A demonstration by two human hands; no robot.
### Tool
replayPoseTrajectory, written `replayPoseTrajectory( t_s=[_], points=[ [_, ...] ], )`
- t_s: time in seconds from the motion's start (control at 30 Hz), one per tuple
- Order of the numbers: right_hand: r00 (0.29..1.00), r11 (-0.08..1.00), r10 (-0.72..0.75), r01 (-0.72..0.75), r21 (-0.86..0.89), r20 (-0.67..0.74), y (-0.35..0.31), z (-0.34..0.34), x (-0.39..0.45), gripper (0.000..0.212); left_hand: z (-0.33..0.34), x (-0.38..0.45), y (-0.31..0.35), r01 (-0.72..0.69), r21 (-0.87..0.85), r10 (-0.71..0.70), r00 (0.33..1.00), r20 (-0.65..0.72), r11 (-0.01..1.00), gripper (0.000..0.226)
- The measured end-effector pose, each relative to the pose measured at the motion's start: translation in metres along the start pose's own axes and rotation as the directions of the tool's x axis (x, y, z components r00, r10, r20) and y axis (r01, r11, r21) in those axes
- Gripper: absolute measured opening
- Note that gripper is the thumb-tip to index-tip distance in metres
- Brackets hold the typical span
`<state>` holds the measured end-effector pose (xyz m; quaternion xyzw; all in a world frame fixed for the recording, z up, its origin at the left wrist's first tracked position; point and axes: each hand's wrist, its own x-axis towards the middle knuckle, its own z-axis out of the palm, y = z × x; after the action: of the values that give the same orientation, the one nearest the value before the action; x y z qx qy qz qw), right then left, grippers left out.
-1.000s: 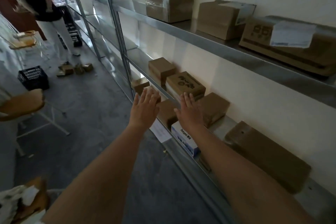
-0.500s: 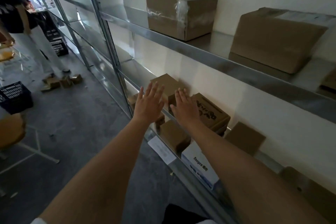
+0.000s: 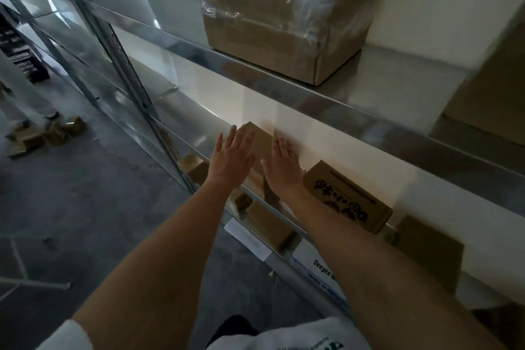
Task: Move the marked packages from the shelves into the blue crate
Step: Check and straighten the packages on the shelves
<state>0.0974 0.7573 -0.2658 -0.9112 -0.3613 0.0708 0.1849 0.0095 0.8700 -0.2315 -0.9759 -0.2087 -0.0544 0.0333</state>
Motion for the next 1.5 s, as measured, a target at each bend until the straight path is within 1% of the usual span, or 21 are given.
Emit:
replayPoseTrajectory(
  t_s=[0.27,0.33,0.37,0.4,0.47,0.5,0.57,0.6,0.63,0.7,0.73,0.87,0.97,1.03,1.1,1.13,1.17,1.2,1.27,1.33,1.5],
  points=[
    [0.974,0.974,0.225,-0.225,-0.024,-0.002,-0.005,0.040,0.047,0.070,0.029,0.075,-0.047,-0.225,0.006,0.224,0.972,0.066,0.974,0.058],
    [0.970,0.970,0.241,-0.242,-0.035,-0.037,-0.005,0.047,0.053,0.068,0.035,0.092,-0.058,-0.266,-0.027,0.267,0.957,0.111,0.964,0.058],
    [0.970,0.970,0.237,-0.239,-0.039,-0.061,-0.007,0.050,0.054,0.068,0.038,0.099,-0.064,-0.255,-0.065,0.262,0.954,0.143,0.965,0.058],
    [0.968,0.969,0.237,-0.241,-0.046,-0.088,-0.008,0.052,0.054,0.067,0.042,0.106,-0.069,-0.216,-0.118,0.235,0.955,0.184,0.969,0.059],
    [0.951,0.959,0.268,-0.278,-0.051,-0.152,-0.009,0.056,0.051,0.067,0.053,0.118,-0.080,-0.062,-0.277,0.146,0.944,0.295,0.959,0.062],
    [0.936,0.950,0.296,-0.310,-0.046,-0.190,-0.009,0.058,0.049,0.068,0.060,0.124,-0.086,0.044,-0.393,0.114,0.922,0.370,0.919,0.064],
    [0.883,0.916,0.390,-0.402,0.006,-0.263,-0.013,0.064,0.045,0.070,0.071,0.128,-0.094,0.242,-0.600,0.118,0.860,0.497,0.762,0.059],
    [0.841,0.885,0.459,-0.461,0.066,-0.287,-0.017,0.068,0.042,0.071,0.074,0.126,-0.096,0.298,-0.661,0.133,0.844,0.519,0.688,0.054],
    [0.788,0.838,0.546,-0.517,0.177,-0.284,-0.023,0.071,0.040,0.071,0.075,0.123,-0.098,0.327,-0.699,0.141,0.842,0.521,0.636,0.050],
    [0.681,0.675,0.705,-0.561,0.479,-0.196,-0.034,0.073,0.039,0.070,0.075,0.120,-0.099,0.350,-0.737,0.136,0.849,0.511,0.578,0.046],
    [0.656,0.601,0.740,-0.550,0.579,-0.145,-0.038,0.071,0.039,0.071,0.075,0.119,-0.098,0.357,-0.746,0.133,0.851,0.508,0.562,0.045],
    [0.614,0.483,0.785,-0.532,0.695,-0.076,-0.044,0.063,0.042,0.068,0.072,0.120,-0.099,0.416,-0.751,0.117,0.833,0.541,0.513,0.041],
    [0.565,0.340,0.825,-0.447,0.828,-0.034,-0.053,0.067,0.034,0.057,0.073,0.117,-0.106,0.491,-0.748,0.080,0.811,0.579,0.446,0.040],
    [0.543,0.212,0.840,-0.341,0.916,0.008,-0.057,0.064,0.025,0.050,0.072,0.119,-0.114,0.559,-0.748,0.090,0.777,0.623,0.357,0.043],
    [0.530,0.113,0.846,-0.287,0.951,0.060,-0.057,0.056,0.016,0.042,0.066,0.120,-0.125,0.622,-0.759,0.136,0.749,0.648,0.193,0.048],
    [0.543,0.056,0.833,-0.276,0.959,0.108,-0.056,0.051,0.012,0.042,0.060,0.121,-0.130,0.646,-0.757,0.165,0.740,0.653,0.099,0.053],
    [0.562,-0.007,0.811,-0.269,0.963,0.163,-0.056,0.046,0.009,0.046,0.055,0.121,-0.134,0.650,-0.759,0.178,0.743,0.645,0.037,0.057],
    [0.580,-0.061,0.787,-0.263,0.963,0.208,-0.056,0.041,0.006,0.053,0.051,0.121,-0.138,0.638,-0.770,0.175,0.758,0.629,0.005,0.060],
    [0.603,-0.108,0.762,-0.242,0.964,0.237,-0.056,0.038,0.003,0.065,0.044,0.119,-0.144,0.586,-0.810,0.139,0.803,0.580,-0.008,0.061],
    [0.611,-0.104,0.760,-0.221,0.970,0.221,-0.060,0.038,0.006,0.071,0.038,0.116,-0.147,0.547,-0.837,0.112,0.832,0.544,0.002,0.061],
    [0.618,-0.096,0.757,-0.216,0.972,0.212,-0.077,0.042,0.016,0.072,0.033,0.119,-0.146,0.525,-0.846,0.097,0.841,0.532,0.093,0.058]
  ],
)
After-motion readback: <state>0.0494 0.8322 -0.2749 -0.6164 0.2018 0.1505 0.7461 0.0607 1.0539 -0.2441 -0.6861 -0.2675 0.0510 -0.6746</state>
